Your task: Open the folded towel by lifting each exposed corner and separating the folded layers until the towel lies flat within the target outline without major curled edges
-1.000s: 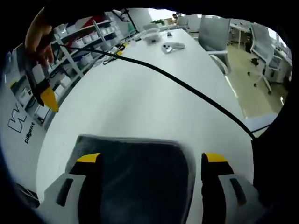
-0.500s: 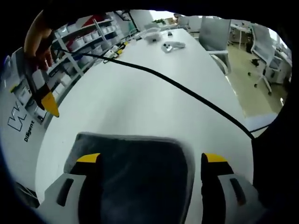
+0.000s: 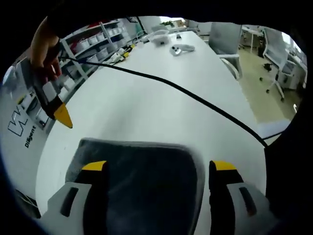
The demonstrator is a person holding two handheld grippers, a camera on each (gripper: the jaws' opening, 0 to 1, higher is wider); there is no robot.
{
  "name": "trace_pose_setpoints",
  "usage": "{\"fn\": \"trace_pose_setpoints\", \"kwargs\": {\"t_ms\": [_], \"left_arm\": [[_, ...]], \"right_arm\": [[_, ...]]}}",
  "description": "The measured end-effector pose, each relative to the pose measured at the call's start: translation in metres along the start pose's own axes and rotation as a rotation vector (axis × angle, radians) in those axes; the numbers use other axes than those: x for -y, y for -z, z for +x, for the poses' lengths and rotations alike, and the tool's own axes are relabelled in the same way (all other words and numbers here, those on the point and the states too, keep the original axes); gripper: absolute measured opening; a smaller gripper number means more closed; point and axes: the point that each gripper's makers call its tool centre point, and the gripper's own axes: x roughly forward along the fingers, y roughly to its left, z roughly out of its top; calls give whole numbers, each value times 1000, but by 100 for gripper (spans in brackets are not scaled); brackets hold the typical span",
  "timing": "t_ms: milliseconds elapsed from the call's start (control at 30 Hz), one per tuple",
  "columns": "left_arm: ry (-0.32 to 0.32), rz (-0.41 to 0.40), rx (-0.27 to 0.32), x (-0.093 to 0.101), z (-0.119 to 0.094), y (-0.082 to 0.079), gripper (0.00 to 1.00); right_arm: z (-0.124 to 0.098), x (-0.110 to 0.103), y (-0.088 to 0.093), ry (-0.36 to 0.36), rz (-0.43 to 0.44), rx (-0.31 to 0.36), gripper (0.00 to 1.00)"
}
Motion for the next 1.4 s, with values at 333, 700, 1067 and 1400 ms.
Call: {"fn": "trace_pose_setpoints", "kwargs": {"t_ms": [333, 700, 1067, 1400], "left_arm": [[1, -9, 13, 0, 3, -1, 73], [8, -16, 32, 6, 4, -2, 66], [24, -30, 9, 17, 13, 2, 57], [16, 30, 4, 23, 21, 2, 47]], "right_arm": [[5, -9, -1, -6, 7, 7, 85], [9, -2, 0, -22, 17, 0, 80], [18, -8, -1, -40, 28, 6, 79], [32, -13, 2, -69, 40, 14, 76]]}}
